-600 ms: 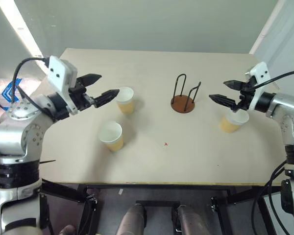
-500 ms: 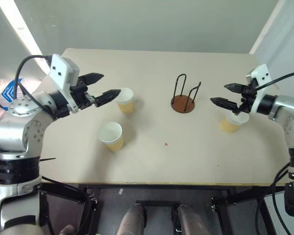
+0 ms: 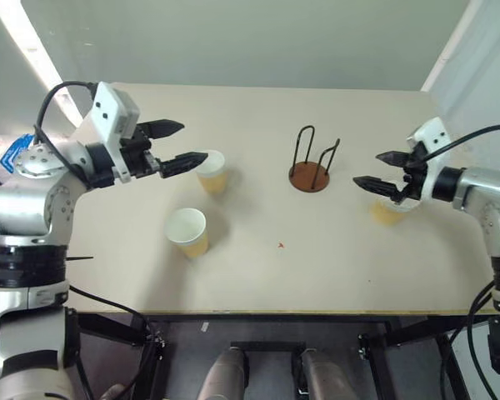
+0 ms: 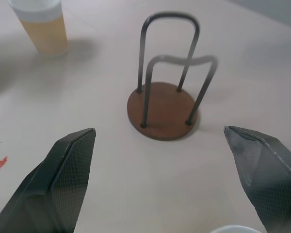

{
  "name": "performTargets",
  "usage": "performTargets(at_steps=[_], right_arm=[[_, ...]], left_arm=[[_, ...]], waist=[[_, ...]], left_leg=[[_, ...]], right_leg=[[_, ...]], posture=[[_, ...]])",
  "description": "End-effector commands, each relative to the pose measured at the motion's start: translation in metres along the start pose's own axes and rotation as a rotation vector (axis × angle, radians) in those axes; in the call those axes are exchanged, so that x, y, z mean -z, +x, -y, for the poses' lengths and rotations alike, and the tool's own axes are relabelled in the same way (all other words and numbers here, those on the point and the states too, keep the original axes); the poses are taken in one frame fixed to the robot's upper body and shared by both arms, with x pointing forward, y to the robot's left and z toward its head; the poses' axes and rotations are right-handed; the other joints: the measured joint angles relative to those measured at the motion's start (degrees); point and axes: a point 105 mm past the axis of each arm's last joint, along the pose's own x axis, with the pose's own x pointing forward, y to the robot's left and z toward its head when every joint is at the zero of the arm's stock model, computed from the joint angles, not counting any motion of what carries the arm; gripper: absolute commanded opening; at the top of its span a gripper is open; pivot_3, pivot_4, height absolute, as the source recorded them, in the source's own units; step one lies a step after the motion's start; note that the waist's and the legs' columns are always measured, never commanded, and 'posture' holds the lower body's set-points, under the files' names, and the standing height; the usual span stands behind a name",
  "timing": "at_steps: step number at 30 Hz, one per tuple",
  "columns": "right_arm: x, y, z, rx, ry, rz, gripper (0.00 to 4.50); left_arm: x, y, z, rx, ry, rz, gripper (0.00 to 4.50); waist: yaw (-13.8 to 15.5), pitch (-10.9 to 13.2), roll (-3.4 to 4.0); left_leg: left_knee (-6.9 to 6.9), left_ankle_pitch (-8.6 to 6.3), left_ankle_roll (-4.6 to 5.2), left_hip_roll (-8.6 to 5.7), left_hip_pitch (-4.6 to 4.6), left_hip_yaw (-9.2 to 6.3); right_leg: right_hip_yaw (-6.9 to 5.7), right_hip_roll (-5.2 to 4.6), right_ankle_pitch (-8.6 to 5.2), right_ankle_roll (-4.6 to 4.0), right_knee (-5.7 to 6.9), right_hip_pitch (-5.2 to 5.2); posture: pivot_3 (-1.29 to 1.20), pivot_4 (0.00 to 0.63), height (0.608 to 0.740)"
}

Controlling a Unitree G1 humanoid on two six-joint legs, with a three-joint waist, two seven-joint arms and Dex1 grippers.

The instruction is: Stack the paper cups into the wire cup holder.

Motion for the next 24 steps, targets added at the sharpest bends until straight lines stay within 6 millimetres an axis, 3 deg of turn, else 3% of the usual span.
performTargets(at_steps=[1, 15, 24], right_arm=[[-0.015, 0.009, 0.0, -0.001, -0.068, 0.017, 4.48], [-0.012, 0.063, -0.013, -0.046, -0.058, -0.001, 4.48], [-0.013, 0.078, 0.003, 0.035, -0.067, 0.018, 4.48]], left_arm=[[-0.016, -0.004, -0.003, 0.0, 0.077, 0.033, 4.39], [-0.017, -0.013, -0.006, -0.033, 0.089, 0.042, 4.39], [-0.014, -0.017, -0.008, -0.056, 0.096, 0.028, 4.39]], waist=[[0.0, 0.0, 0.0], [0.0, 0.0, 0.0], [0.0, 0.0, 0.0]], left_leg=[[0.0, 0.0, 0.0, 0.0, 0.0, 0.0], [-0.05, -0.04, -0.02, 0.01, -0.17, -0.03], [-0.05, -0.04, -0.05, 0.02, -0.18, -0.04]], right_leg=[[0.0, 0.0, 0.01, 0.02, 0.01, -0.01], [-0.06, 0.0, 0.07, 0.1, 0.04, -0.22], [-0.07, -0.01, 0.01, 0.01, 0.22, -0.31]], posture=[[0.0, 0.15, 0.74], [0.0, 0.15, 0.74], [0.0, 0.15, 0.74]])
